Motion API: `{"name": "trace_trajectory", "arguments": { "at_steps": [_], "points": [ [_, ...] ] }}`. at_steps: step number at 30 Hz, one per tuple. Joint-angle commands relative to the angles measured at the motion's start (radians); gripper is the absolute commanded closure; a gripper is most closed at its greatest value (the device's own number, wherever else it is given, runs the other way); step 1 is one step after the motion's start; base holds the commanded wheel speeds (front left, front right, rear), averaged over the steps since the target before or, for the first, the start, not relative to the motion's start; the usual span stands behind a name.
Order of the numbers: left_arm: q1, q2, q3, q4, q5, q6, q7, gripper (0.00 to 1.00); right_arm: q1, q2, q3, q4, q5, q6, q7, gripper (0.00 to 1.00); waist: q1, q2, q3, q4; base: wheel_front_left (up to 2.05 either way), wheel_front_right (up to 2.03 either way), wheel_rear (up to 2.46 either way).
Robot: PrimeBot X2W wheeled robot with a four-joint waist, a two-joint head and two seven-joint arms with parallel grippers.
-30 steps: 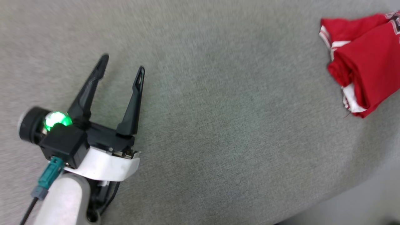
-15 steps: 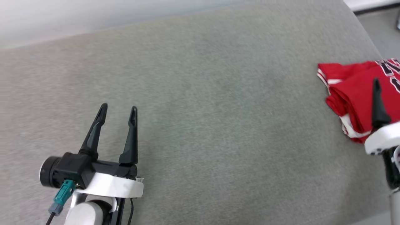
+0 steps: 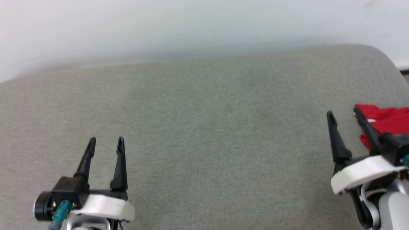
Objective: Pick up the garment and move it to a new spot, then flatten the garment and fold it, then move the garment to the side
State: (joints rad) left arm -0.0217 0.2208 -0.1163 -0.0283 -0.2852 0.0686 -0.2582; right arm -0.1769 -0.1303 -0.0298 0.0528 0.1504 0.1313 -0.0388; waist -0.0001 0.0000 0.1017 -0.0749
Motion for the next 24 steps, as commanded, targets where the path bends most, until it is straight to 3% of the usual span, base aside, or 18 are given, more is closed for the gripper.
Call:
{"name": "trace_trajectory", "arguments": {
  "at_steps": [1,17,24],
  "points": [
    [0.023,0.001,0.001,0.006,0.003,0.003,-0.003,0.00,0.034,0.005,0.000,-0.015,0.000,-0.001,0.007,0.00,0.0001,0.0000,-0.043,0.034,0.00,0.00,0.00],
    [0.145,-0.015,-0.036,0.031,0.003,-0.001,-0.006,0.00,0.291,0.052,-0.019,-0.220,-0.025,-0.001,0.093,0.00,0.0001,0.0000,-0.140,0.083,0.00,0.00,0.00],
    [0.154,-0.014,-0.032,0.034,-0.004,0.008,-0.007,0.00,0.301,0.066,-0.016,-0.264,-0.031,-0.001,0.118,0.00,0.0001,0.0000,-0.142,0.083,0.00,0.00,0.00]
  ]
}}
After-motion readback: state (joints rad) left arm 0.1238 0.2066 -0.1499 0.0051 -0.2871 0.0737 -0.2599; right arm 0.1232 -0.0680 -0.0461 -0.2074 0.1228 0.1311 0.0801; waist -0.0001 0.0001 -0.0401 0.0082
